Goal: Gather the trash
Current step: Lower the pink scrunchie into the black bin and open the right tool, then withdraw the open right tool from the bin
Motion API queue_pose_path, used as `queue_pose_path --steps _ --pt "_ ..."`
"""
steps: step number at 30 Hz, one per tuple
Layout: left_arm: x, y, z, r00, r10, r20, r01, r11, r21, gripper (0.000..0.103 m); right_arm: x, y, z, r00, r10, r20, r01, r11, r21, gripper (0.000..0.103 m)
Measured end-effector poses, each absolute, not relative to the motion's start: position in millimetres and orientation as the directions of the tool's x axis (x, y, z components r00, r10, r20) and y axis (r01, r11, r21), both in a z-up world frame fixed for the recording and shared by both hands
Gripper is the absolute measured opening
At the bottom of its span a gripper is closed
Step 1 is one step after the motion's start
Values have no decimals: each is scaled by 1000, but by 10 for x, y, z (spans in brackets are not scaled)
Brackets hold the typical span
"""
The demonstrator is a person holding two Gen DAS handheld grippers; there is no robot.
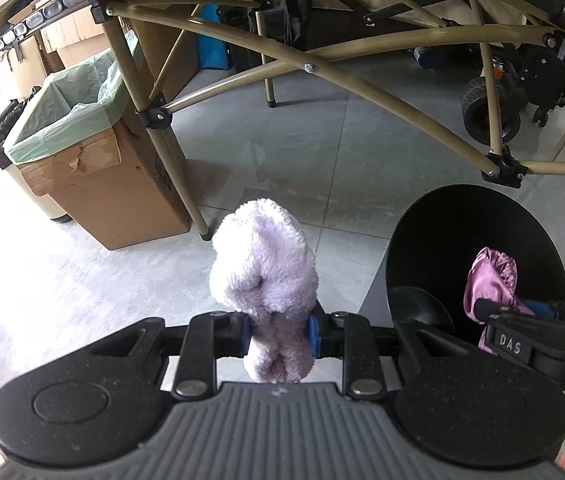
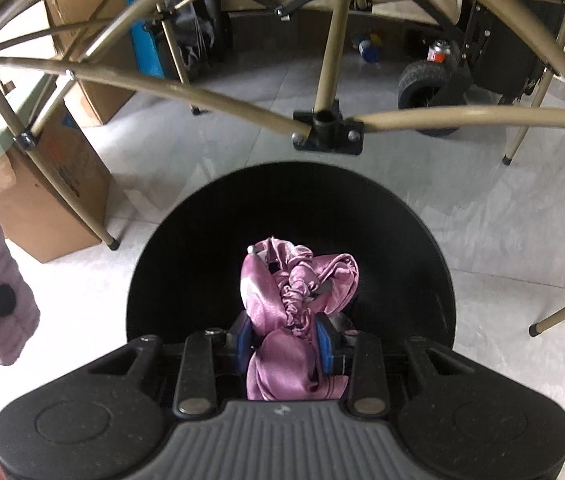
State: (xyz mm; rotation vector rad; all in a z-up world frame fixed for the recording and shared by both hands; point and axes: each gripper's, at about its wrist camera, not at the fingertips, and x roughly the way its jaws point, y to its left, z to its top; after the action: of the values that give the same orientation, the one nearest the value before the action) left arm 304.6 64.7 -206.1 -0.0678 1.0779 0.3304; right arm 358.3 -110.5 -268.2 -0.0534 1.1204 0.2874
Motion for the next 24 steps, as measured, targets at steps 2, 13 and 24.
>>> queue_pose_path --steps 2,13,24 --pt "3052 640 -2068 428 231 -874 -294 950 107 26 3589 -1098 -2709 392 198 -899 -252 962 102 34" --pt "3050 622 -2108 415 226 -881 -277 954 114 26 3671 -1146 -2733 365 192 -911 -220 968 116 100" --pt "3063 614 -2117 410 230 -883 -274 954 122 26 3676 -1183 -2693 336 183 -924 -203 972 118 103"
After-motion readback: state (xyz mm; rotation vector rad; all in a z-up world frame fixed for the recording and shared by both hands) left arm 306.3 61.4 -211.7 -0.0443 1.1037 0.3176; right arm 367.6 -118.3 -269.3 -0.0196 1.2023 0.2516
